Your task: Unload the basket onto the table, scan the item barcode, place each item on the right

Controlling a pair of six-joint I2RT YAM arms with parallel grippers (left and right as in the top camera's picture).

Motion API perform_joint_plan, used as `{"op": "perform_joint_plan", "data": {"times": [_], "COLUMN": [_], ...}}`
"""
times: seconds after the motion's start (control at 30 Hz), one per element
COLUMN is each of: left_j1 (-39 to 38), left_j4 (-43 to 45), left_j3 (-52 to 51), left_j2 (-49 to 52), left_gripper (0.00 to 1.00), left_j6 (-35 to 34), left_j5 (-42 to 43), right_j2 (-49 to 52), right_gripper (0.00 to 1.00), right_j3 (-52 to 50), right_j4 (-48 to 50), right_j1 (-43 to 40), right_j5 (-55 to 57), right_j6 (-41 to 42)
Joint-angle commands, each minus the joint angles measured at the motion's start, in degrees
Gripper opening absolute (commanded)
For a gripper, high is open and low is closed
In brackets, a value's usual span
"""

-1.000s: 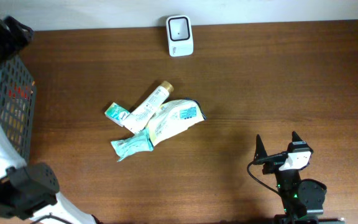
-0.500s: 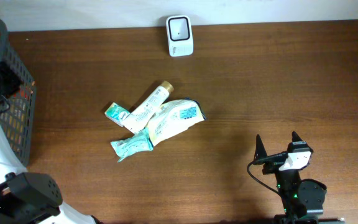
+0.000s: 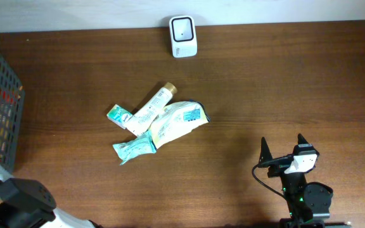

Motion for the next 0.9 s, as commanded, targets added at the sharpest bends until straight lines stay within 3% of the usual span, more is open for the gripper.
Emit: {"op": "perform_joint_plan", "data": {"times": [0.0,0.1,0.17,0.27,0.43,0.67,0.77,0.87], "left_j1": [2.1,2.2,2.2,2.2,4.1,6.4,7.5,10.7], "left_j4": [1.4,1.1,-1.6,-6.0,-9.0,-28.5,-26.1,-25.9], "left_j3": [0.1,0.1,0.1,0.1,0.1,-2.4,-3.6,-3.6], "left_j2": [-1.8,-2.8,-4.3,-5.9,-10.2,-11.5,-9.5,-10.3], "left_gripper": [0.00,0.00,0.00,0.00,0.00,0.00,0.00,0.00], "left_j6": [-3.9,-5.1,-6.3,-14.0,-16.9,-16.8,-16.9,-21.5], "left_j5": [5.5,5.8,0.8,-5.8,-6.5,-27.3,-23.0,-16.6], "right_j2": [-0.4,-0.4,-0.4,-0.4,-0.4,-0.4,-0.4,-0.4], "right_gripper": [0.99,0.99,0.99,0.99,0.99,0.99,0.99,0.99], "right_j3": [-0.4,-0.4,-0.4,-0.4,-0.4,-0.4,-0.4,-0.4], "right_j4": [-0.2,-0.2,-0.2,-0.2,-0.2,-0.2,-0.2,-0.2], "right_j1": [-0.3,-0.3,-0.3,-0.3,-0.3,-0.3,-0.3,-0.3], "right_j5": [-0.5,-0.5,-0.5,-0.5,-0.5,-0.5,-0.5,-0.5], "right_j6": [0.0,0.0,0.0,0.0,0.0,0.0,0.0,0.0]}}
